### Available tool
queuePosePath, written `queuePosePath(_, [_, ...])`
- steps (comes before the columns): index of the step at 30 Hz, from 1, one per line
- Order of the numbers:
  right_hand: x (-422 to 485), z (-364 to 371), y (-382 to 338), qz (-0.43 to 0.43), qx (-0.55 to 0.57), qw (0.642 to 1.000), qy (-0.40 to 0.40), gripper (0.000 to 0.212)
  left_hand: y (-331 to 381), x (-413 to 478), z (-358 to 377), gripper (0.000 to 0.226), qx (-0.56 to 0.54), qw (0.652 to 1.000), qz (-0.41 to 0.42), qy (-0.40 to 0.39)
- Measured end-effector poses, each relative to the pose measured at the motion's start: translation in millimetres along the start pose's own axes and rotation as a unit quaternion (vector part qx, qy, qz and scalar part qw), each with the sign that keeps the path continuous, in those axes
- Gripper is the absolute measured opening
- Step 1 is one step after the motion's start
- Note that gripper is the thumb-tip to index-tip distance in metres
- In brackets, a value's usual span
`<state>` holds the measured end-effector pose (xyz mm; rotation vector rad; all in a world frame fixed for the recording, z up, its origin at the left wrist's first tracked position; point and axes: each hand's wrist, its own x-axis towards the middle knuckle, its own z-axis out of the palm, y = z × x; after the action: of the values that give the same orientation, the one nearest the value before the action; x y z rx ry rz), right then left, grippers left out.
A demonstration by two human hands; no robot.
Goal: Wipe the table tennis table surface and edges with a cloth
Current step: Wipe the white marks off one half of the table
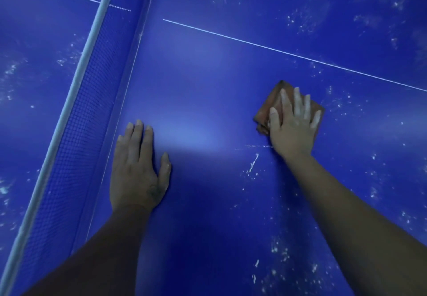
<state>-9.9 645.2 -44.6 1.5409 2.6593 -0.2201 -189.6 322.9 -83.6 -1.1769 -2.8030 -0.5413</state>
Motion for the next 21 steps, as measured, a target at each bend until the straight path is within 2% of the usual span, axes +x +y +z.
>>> queuePosePath(2, [-8,3,-18,0.088,0.014,0.996,-0.001,0.064,1,-1,-1,0.071,0.007,1.0,-0.002,-0.006])
queuePosePath(4, [-21,8,-48,0.105,0.018,0.994,0.008,0.064,1,0,-2,0.071,0.011,1.0,-0.003,-0.008])
queuePosePath(6, [-44,16,-77,0.033,0.0,0.999,0.017,0.064,1,0,-2,0.071,0.004,1.0,-0.002,-0.002])
queuePosePath(9, [-80,26,-93,-0.126,-0.029,0.992,0.018,0.064,2,0,-3,0.07,-0.005,1.0,0.001,0.006])
queuePosePath(11, [-88,27,-76,-0.206,-0.022,0.978,0.01,0.063,3,-1,-4,0.07,-0.006,1.0,0.001,0.005])
queuePosePath(13, [-83,22,-46,-0.247,-0.014,0.969,0.008,0.062,3,-1,-5,0.07,-0.003,1.0,0.006,0.006])
queuePosePath(15, [-73,15,-14,-0.209,-0.021,0.978,0.007,0.062,3,-1,-6,0.069,-0.001,1.0,0.008,0.011])
queuePosePath(19, [-70,8,10,0.022,0.002,1.0,0.001,0.063,3,-1,-5,0.068,-0.008,1.0,0.015,0.016])
queuePosePath(21, [-78,11,-8,0.079,0.016,0.997,0.005,0.064,3,-2,-6,0.067,-0.007,1.0,0.016,0.013])
